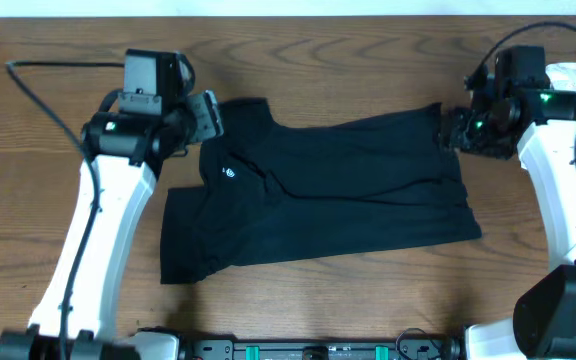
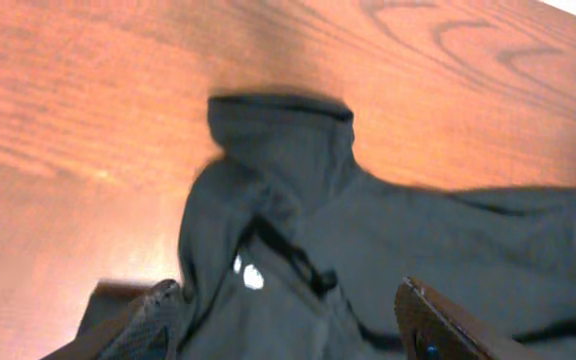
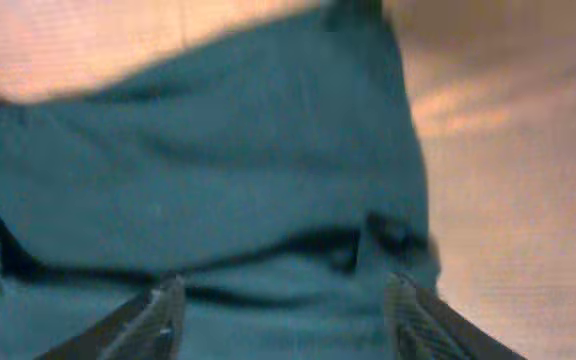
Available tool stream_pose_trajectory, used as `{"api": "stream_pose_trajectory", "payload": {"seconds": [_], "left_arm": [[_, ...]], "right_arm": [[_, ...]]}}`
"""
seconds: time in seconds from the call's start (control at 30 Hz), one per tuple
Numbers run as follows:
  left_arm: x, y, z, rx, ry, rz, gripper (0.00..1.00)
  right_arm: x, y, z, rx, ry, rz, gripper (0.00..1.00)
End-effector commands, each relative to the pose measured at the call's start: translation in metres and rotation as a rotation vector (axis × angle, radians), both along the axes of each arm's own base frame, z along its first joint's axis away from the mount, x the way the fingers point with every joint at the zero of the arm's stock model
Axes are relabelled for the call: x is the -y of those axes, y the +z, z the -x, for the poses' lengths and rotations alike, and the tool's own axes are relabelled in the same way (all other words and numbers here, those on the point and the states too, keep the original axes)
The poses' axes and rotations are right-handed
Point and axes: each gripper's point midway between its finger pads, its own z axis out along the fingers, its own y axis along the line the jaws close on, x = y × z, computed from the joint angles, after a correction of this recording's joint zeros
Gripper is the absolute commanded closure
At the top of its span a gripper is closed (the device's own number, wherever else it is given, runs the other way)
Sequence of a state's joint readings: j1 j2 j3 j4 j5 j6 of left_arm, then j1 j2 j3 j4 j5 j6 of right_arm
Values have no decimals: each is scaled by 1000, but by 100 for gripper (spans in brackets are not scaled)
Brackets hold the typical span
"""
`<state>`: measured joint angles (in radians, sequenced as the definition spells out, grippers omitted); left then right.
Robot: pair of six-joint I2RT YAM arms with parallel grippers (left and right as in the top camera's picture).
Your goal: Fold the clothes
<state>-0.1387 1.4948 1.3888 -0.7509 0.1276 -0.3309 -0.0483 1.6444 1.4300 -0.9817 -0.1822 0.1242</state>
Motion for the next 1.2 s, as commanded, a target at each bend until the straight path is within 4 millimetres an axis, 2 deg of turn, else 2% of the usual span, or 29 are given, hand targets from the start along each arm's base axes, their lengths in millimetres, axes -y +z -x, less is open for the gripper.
{"api": "stream_pose_trajectory", "payload": {"seconds": [0.0,0.2,0.3,0.43,0.63,0.73,0.83,1.17], "left_arm": [[0,-30,-21,-34,-11,-26,30],[1,-79,-65,-31,2,-28,30],[-10,-107,-81,-44,40,-61,30],[-24,-137,-92,-69,76,-90,30],[-34,-175,-99,-108,97,-97,30],[-36,-189,-103,-116,102,-97,30],[-36,-200,-105,-122,101,-98,30],[-35,-213,-113,-103,101,-95,31]], "right_arm": [[6,10,-16,74,8,18,35],[13,16,-52,202,4,61,38],[23,9,-71,238,-21,109,38],[26,-13,-89,241,-15,126,37],[22,-67,-105,182,32,126,37],[15,-89,-108,157,74,125,38],[9,-102,-113,155,97,128,38],[8,-104,-129,219,140,158,39]]}}
